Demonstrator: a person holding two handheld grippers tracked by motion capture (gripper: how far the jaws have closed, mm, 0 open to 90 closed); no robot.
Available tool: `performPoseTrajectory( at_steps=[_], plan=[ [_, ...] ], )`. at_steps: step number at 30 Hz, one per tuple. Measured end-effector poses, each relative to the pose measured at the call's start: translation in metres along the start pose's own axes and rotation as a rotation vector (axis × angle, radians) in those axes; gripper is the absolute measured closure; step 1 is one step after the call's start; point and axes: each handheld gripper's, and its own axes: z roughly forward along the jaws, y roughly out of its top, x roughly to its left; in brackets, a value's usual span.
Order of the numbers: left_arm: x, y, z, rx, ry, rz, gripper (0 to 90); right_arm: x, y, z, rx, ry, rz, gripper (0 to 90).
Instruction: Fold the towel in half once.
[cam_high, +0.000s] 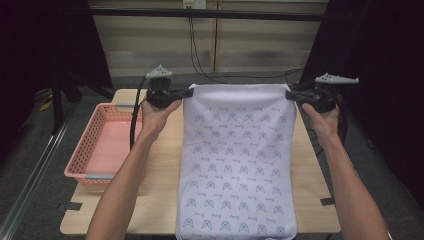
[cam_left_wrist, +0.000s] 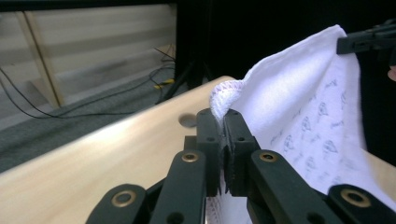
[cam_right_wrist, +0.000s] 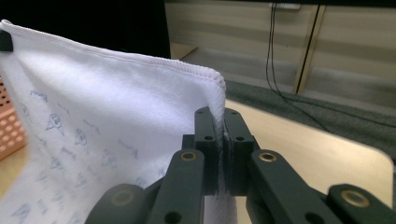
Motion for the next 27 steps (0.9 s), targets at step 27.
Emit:
performPoseTrajectory(
  at_steps=[27],
  plan=[
    [-0.092, -0.171, -0.064, 0.254, -0.187, -0.045, 86.9, 0.094, -0.184, -0.1, 0.291, 0.246, 0.047, 86.7]
  ],
)
